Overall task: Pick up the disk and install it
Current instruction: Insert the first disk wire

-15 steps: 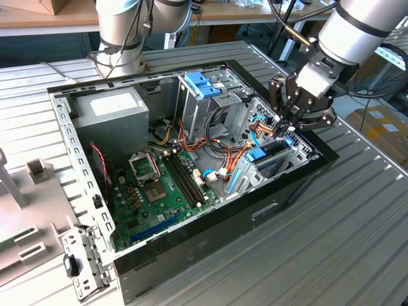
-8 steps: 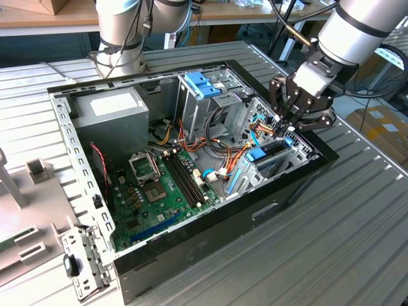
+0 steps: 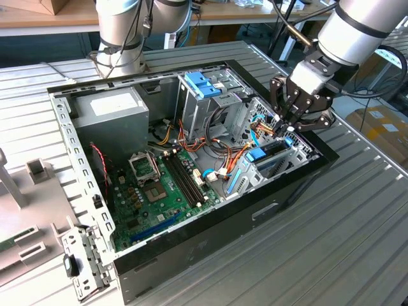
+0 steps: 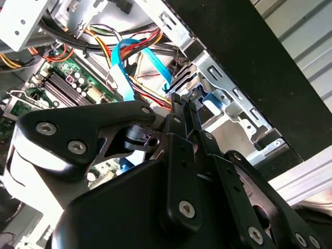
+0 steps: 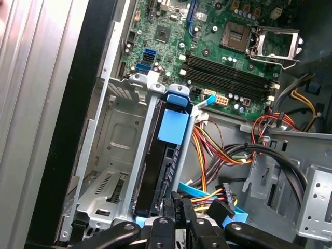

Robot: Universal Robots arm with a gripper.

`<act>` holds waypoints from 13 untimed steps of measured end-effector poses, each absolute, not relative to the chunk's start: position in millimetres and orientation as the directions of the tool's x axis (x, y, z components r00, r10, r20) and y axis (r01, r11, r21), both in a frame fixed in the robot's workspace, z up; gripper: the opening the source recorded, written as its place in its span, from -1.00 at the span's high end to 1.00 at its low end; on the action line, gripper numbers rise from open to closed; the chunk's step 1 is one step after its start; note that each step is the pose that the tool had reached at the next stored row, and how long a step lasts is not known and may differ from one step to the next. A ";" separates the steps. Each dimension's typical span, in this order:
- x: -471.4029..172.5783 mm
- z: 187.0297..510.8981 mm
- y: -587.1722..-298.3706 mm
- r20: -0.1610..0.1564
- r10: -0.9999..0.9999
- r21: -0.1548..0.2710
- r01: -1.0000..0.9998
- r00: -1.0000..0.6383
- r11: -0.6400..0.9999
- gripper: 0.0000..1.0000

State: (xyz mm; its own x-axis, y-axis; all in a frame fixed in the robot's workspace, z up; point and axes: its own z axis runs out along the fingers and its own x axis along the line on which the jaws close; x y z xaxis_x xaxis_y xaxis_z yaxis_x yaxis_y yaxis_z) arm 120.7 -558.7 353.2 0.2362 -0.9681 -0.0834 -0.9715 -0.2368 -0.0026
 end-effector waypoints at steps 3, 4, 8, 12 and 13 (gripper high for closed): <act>120.7 352.9 -558.7 -0.083 -0.975 -0.003 -0.978 0.207 -0.207 0.65; 120.7 352.8 -558.7 -0.083 -0.976 -0.003 -0.980 0.199 -0.200 0.65; 120.7 352.4 -558.7 -0.083 -0.983 -0.003 -0.987 0.161 -0.161 0.65; 120.7 352.0 -558.7 -0.083 -0.989 -0.003 -0.992 0.123 -0.123 0.65; 120.7 351.9 -558.7 -0.083 -0.990 -0.003 -0.993 0.114 -0.114 0.65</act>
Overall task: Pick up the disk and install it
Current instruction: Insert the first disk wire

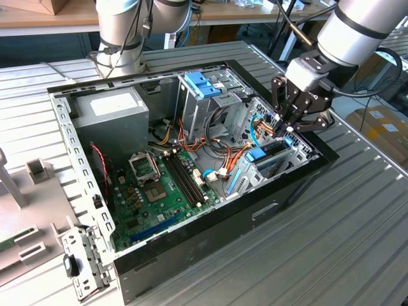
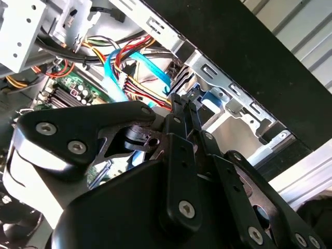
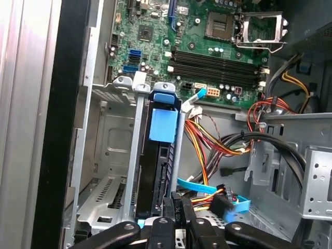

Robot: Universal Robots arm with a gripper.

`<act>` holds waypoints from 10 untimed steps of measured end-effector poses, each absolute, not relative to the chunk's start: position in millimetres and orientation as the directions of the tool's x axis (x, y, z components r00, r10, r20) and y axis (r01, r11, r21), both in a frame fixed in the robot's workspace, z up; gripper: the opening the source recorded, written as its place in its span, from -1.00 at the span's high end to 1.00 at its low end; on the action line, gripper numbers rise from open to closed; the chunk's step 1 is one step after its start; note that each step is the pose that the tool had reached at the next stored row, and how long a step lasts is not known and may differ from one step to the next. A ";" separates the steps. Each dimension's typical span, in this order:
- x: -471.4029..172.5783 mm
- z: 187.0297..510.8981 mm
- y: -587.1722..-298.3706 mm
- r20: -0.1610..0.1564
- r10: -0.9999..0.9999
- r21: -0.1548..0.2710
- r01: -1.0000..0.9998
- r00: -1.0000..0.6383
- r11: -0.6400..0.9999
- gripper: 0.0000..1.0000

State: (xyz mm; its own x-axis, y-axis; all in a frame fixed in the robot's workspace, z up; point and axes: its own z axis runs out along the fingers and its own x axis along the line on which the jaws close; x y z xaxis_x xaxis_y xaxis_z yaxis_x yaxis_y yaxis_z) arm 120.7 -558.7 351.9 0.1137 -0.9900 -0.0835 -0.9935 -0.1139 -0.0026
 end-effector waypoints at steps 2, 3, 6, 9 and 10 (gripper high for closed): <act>120.7 351.7 -558.7 -0.083 -0.992 -0.003 -0.995 0.097 -0.097 0.65; 120.7 351.7 -558.7 -0.084 -0.993 -0.003 -0.996 0.089 -0.089 0.65; 120.7 351.3 -558.7 -0.084 -0.995 -0.003 -0.998 0.061 -0.061 0.65; 120.7 350.9 -558.7 -0.084 -0.996 -0.003 -1.000 0.019 -0.019 0.65; 120.7 350.8 -558.7 -0.083 -0.996 -0.003 -1.000 0.007 -0.007 0.65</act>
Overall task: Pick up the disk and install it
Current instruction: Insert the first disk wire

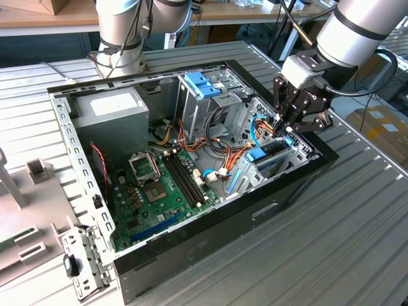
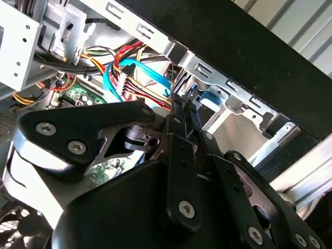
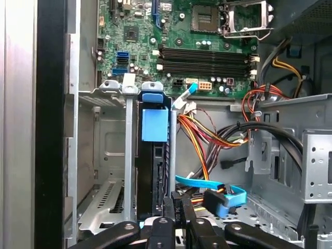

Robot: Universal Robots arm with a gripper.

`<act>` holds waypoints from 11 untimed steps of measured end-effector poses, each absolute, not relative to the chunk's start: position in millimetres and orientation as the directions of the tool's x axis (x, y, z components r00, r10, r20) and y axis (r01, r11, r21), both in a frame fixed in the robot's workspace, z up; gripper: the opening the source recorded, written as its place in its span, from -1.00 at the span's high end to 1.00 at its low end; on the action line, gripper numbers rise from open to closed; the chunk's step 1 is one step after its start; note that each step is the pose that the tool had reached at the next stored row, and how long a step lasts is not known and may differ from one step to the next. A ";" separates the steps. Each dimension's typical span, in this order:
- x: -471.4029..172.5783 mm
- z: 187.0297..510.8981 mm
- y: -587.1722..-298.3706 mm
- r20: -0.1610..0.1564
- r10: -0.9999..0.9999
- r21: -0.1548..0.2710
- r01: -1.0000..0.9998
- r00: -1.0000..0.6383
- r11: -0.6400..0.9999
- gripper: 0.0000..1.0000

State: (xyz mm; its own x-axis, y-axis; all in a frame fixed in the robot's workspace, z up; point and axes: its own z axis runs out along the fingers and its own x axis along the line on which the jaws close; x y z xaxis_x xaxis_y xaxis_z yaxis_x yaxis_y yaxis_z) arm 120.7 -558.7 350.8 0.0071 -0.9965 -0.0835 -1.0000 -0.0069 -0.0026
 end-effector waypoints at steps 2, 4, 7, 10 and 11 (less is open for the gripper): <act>120.7 350.3 -558.7 -0.083 -0.996 -0.003 -1.000 -0.028 0.028 0.65; 120.7 350.1 -558.7 -0.083 -0.995 -0.003 -0.999 -0.052 0.052 0.65; 120.0 350.0 -558.8 -0.084 -0.995 -0.003 -0.998 -0.056 0.057 0.65; 117.1 350.0 -560.6 -0.084 -0.995 -0.003 -0.998 -0.056 0.057 0.65; 116.6 350.0 -561.3 -0.084 -0.995 -0.003 -0.998 -0.056 0.057 0.65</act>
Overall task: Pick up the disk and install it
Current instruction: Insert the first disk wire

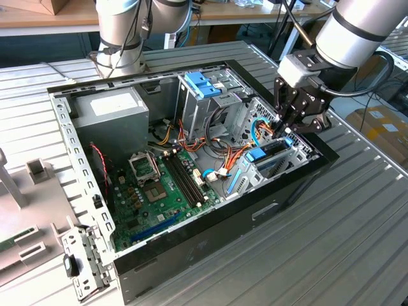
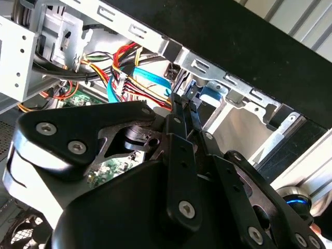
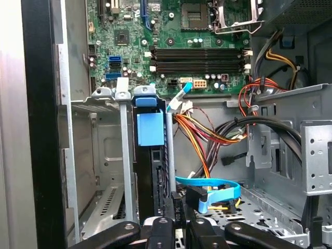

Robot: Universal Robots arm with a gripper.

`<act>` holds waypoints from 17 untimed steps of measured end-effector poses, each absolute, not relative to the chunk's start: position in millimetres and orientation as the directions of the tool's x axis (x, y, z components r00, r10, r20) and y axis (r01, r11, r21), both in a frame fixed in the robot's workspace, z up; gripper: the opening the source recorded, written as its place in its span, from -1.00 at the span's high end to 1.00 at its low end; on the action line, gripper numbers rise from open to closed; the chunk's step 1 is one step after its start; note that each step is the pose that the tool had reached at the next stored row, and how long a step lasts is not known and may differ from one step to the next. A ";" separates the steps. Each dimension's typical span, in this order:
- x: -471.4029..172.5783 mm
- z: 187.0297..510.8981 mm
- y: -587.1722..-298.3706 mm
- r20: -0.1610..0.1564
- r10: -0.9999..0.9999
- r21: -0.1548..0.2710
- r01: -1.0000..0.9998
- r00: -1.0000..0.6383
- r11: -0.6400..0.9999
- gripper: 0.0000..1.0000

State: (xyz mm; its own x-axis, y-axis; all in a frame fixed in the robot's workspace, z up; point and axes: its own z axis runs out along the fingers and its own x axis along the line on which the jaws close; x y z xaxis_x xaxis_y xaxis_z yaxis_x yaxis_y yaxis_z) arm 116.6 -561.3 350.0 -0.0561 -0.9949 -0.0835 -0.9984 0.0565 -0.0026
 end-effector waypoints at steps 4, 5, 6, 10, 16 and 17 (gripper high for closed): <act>114.1 349.8 -567.8 -0.084 -0.995 -0.003 -0.998 -0.056 0.057 0.65; 113.9 349.7 -568.3 -0.084 -0.995 -0.003 -0.998 -0.056 0.057 0.65; 113.8 349.5 -568.8 -0.084 -0.995 -0.003 -0.998 -0.056 0.057 0.65; 112.8 348.1 -570.2 -0.085 -0.995 -0.003 -0.998 -0.056 0.057 0.65; 112.6 345.3 -570.4 -0.085 -0.995 -0.003 -0.998 -0.057 0.057 0.65; 112.6 345.1 -570.4 -0.085 -0.995 -0.003 -0.998 -0.057 0.057 0.65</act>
State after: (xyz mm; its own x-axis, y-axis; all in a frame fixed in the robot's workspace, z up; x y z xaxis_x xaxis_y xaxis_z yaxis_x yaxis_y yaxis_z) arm 112.6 -570.4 345.1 -0.0568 -0.9948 -0.0849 -0.9984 0.0573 -0.0025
